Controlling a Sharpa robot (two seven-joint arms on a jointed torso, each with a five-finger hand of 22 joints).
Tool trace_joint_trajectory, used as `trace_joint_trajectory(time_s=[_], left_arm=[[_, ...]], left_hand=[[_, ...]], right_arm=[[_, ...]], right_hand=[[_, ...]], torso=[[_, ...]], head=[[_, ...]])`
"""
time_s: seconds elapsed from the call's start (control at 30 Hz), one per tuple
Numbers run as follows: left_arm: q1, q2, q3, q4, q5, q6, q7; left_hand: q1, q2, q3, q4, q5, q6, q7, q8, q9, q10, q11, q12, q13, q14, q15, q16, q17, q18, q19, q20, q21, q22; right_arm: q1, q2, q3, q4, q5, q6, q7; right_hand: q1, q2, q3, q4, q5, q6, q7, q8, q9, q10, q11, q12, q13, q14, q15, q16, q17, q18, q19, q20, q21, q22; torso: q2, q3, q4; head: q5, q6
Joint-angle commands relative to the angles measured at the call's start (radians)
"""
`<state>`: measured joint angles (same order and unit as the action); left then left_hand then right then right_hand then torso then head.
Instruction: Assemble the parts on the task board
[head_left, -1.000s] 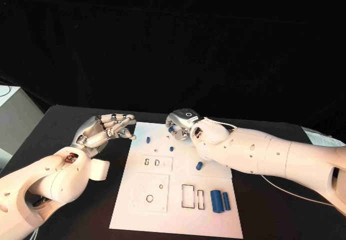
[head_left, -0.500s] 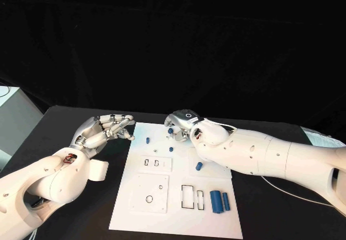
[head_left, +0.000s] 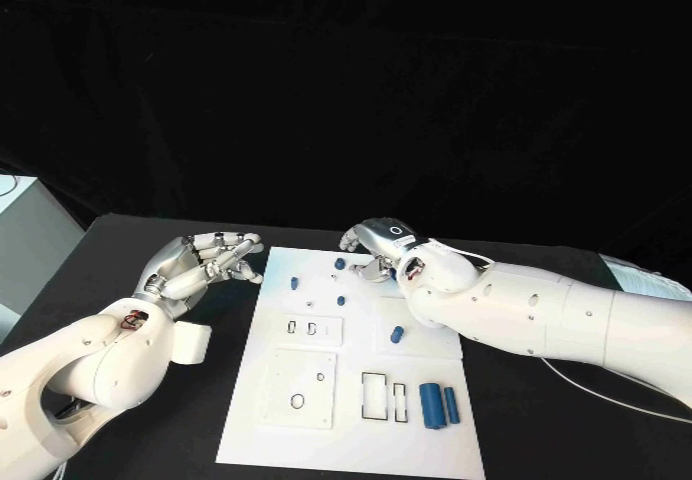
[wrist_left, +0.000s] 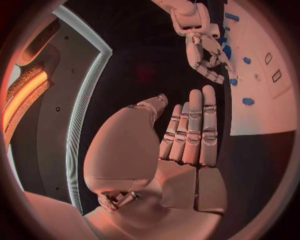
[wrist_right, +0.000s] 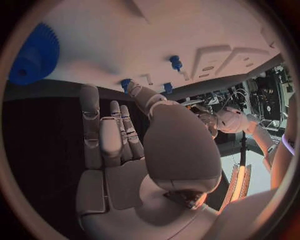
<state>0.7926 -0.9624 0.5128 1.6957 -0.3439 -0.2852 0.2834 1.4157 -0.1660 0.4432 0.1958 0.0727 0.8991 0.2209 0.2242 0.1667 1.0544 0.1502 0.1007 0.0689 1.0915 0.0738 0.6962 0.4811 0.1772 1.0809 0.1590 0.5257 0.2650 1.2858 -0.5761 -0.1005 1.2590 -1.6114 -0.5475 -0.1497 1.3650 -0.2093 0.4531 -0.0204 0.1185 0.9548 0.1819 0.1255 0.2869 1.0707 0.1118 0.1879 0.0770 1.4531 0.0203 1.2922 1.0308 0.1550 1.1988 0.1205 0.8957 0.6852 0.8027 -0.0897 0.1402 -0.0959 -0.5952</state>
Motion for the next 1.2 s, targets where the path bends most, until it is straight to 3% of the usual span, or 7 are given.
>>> trace_joint_trajectory(time_s=[0.03,0.2,0.3,0.33,0.4,0.83,1.2], left_arm=[[0.000,-0.004,0.001,-0.007,-0.001,0.037,0.020],[0.000,-0.008,0.001,-0.013,0.000,0.044,0.025],[0.000,-0.009,0.001,-0.015,-0.001,0.047,0.025],[0.000,-0.010,0.001,-0.015,-0.003,0.048,0.025],[0.000,-0.010,0.001,-0.015,-0.008,0.049,0.024],[0.000,-0.013,0.001,-0.036,-0.036,0.054,0.026],[0.000,-0.012,0.001,-0.039,-0.038,0.053,0.025]], left_hand=[[0.006,-0.004,0.000,-0.004,-0.005,-0.007,0.001,0.002,0.001,-0.003,0.003,-0.002,-0.001,-0.008,0.001,0.008,0.002,0.001,-0.009,0.001,0.005,0.002],[0.005,-0.005,-0.001,-0.004,-0.005,-0.008,0.001,0.002,0.001,-0.003,0.003,-0.002,-0.001,-0.009,0.001,0.008,0.002,0.001,-0.010,0.001,0.005,0.003],[0.005,-0.005,-0.001,-0.004,-0.005,-0.008,0.001,0.002,0.001,-0.003,0.003,-0.002,-0.001,-0.009,0.001,0.008,0.002,0.001,-0.010,0.001,0.005,0.003],[0.005,-0.005,-0.001,-0.004,-0.005,-0.008,0.001,0.002,0.001,-0.003,0.003,-0.002,-0.001,-0.009,0.001,0.008,0.002,0.001,-0.010,0.001,0.005,0.003],[0.005,-0.004,0.000,-0.004,-0.004,-0.003,-0.002,0.005,0.003,0.009,0.000,0.004,0.001,-0.009,-0.001,0.012,0.002,0.002,-0.014,0.001,0.011,0.006],[-0.001,-0.006,0.003,-0.002,-0.005,-0.004,-0.008,0.009,0.006,0.039,-0.007,0.022,0.007,-0.004,-0.007,0.029,0.005,0.004,-0.020,-0.002,0.030,0.018],[-0.001,-0.007,0.003,-0.002,-0.005,-0.005,-0.008,0.008,0.006,0.037,-0.007,0.021,0.006,-0.004,-0.007,0.031,0.005,0.004,-0.020,-0.002,0.032,0.019]], right_arm=[[0.000,-0.053,0.014,0.053,0.107,-0.059,0.013],[0.005,-0.119,0.029,0.098,0.192,-0.037,0.012],[0.011,-0.162,0.034,0.117,0.270,0.020,0.012],[0.014,-0.174,0.036,0.122,0.292,0.039,0.011],[0.018,-0.193,0.038,0.126,0.317,0.071,0.008],[0.025,-0.225,0.040,0.090,0.329,0.184,-0.065],[0.015,-0.197,0.035,0.063,0.324,0.211,-0.093]], right_hand=[[-0.003,-0.009,0.031,0.011,0.010,0.005,-0.008,-0.008,0.002,0.117,-0.021,0.049,0.020,0.012,-0.014,0.017,0.027,0.002,0.025,-0.011,0.035,0.047],[-0.014,-0.031,0.040,0.025,0.015,0.010,-0.023,-0.013,0.005,0.198,-0.042,0.087,0.051,0.028,-0.029,0.052,0.089,-0.008,0.051,-0.024,0.078,0.105],[-0.019,-0.056,-0.016,0.041,0.035,0.000,-0.041,-0.021,0.011,0.257,-0.064,0.297,0.229,0.040,-0.047,0.083,0.136,-0.020,0.082,-0.045,0.121,0.167],[-0.034,-0.062,-0.068,0.057,0.088,-0.007,-0.051,-0.024,0.015,0.371,-0.064,0.900,0.889,0.059,-0.046,0.131,0.220,-0.030,0.110,-0.045,0.165,0.223],[-0.030,-0.025,-0.118,0.097,0.100,-0.012,-0.026,-0.026,0.026,0.369,-0.049,1.215,1.259,0.073,-0.032,0.185,0.316,-0.042,0.143,-0.034,0.225,0.306],[-0.013,-0.014,-0.209,0.152,0.099,-0.016,-0.021,-0.028,0.037,0.482,-0.036,1.365,1.469,0.107,-0.020,0.260,0.488,-0.066,0.198,-0.020,0.334,0.451],[-0.008,-0.009,-0.222,0.165,0.095,-0.016,-0.020,-0.028,0.039,0.491,-0.034,1.375,1.482,0.112,-0.019,0.270,0.514,-0.070,0.207,-0.019,0.351,0.474]], torso=[[0.000,0.0012,-0.0036],[0.000,0.0040,-0.0109],[-0.001,0.0060,-0.0141],[-0.001,0.0066,-0.0137],[0.000,0.0085,-0.0142],[0.001,0.0080,-0.0120],[-0.002,0.0037,-0.0093]], head=[[-0.004,0.002],[-0.011,0.009],[-0.014,0.014],[-0.015,0.014],[-0.017,0.015],[-0.038,0.012],[-0.033,0.008]])
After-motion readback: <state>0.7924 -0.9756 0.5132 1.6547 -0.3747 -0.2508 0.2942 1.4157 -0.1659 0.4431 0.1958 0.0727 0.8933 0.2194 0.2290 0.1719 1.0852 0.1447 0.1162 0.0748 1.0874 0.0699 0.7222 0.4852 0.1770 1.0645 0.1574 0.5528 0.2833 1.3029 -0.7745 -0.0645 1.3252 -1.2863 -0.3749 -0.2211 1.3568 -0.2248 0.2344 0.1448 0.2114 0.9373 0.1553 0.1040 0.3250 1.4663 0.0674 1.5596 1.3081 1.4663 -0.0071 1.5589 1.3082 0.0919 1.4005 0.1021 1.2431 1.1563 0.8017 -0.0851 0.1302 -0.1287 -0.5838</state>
